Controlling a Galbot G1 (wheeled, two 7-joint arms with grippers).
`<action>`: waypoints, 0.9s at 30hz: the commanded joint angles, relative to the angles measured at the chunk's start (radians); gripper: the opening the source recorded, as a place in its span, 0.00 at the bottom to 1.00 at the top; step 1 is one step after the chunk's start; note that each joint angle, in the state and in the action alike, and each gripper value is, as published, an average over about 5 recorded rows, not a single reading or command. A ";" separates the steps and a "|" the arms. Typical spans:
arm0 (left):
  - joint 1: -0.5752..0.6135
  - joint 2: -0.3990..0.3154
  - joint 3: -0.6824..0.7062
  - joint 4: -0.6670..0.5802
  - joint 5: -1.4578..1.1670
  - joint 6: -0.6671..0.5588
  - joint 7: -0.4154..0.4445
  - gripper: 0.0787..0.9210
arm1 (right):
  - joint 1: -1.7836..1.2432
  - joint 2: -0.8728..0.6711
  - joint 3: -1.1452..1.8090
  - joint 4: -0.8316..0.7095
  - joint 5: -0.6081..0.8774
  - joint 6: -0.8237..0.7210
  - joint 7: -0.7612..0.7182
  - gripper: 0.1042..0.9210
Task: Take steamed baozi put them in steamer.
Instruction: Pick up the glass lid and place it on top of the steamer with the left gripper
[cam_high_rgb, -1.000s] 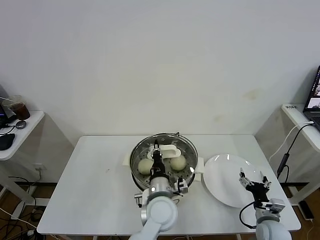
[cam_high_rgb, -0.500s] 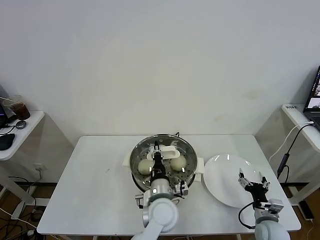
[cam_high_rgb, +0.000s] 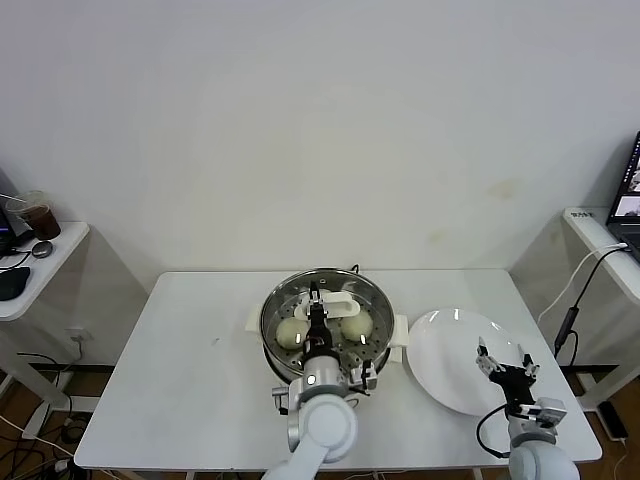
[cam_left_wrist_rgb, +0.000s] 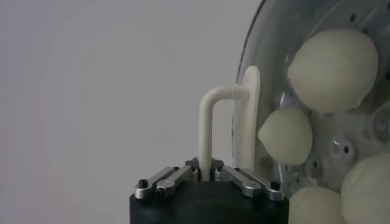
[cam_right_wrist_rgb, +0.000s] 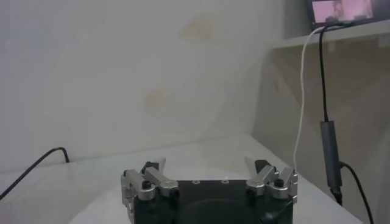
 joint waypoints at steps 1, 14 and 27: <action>0.003 0.004 0.000 0.003 0.004 0.000 0.007 0.11 | 0.001 0.001 -0.001 -0.002 -0.001 0.001 0.000 0.88; 0.021 0.028 0.013 -0.028 -0.025 -0.030 -0.059 0.12 | -0.001 0.007 -0.005 -0.002 -0.008 0.002 0.000 0.88; 0.119 0.096 0.007 -0.185 -0.033 -0.064 -0.047 0.54 | 0.006 0.009 -0.015 -0.009 -0.015 0.000 0.001 0.88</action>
